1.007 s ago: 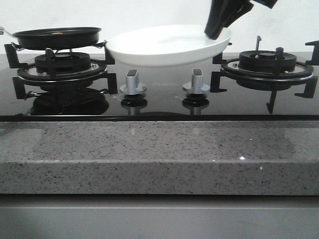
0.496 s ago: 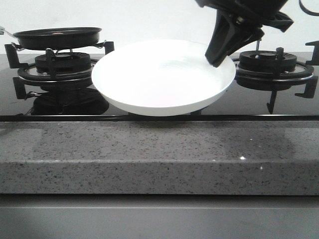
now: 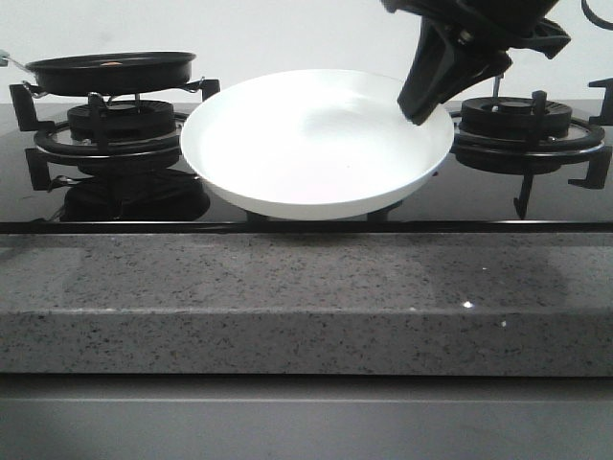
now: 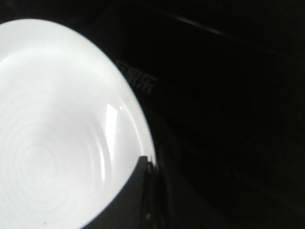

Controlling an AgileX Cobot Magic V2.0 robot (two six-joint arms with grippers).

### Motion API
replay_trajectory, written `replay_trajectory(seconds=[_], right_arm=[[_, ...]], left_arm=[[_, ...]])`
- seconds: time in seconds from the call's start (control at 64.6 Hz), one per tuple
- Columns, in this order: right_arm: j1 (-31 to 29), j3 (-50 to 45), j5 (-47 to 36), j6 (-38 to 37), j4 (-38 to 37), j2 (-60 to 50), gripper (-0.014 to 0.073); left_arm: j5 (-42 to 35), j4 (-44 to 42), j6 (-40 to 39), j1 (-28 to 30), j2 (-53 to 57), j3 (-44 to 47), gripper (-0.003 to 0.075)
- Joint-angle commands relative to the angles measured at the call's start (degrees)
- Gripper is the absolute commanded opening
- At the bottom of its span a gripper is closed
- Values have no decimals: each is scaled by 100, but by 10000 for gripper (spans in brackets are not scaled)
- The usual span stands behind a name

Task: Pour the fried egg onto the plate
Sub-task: 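Grasp the pale green handle of the black frying pan with the left gripper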

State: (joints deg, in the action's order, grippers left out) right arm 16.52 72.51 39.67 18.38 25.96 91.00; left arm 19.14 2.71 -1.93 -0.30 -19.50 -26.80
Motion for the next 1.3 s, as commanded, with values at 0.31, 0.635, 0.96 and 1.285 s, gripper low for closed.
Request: replay_trajectory(seconds=[0.31,0.635,0.96,1.285], right_arm=[[-9,139,-268,63,193,-226,-57],[-9,139,-268,63,193,-226,-57],[-9,139,-268,63,193,-226,-57],[-9,139,-268,63,193,-226,-57]], left_arm=[[-126,2247,-68,2,-851,-511,692],[-1528,3932,-68,2,-1871,-631,692],[-1861,3908,-68,2,-2536,-737,692],[-925,4096,-68,173,-4220,-2181,692]])
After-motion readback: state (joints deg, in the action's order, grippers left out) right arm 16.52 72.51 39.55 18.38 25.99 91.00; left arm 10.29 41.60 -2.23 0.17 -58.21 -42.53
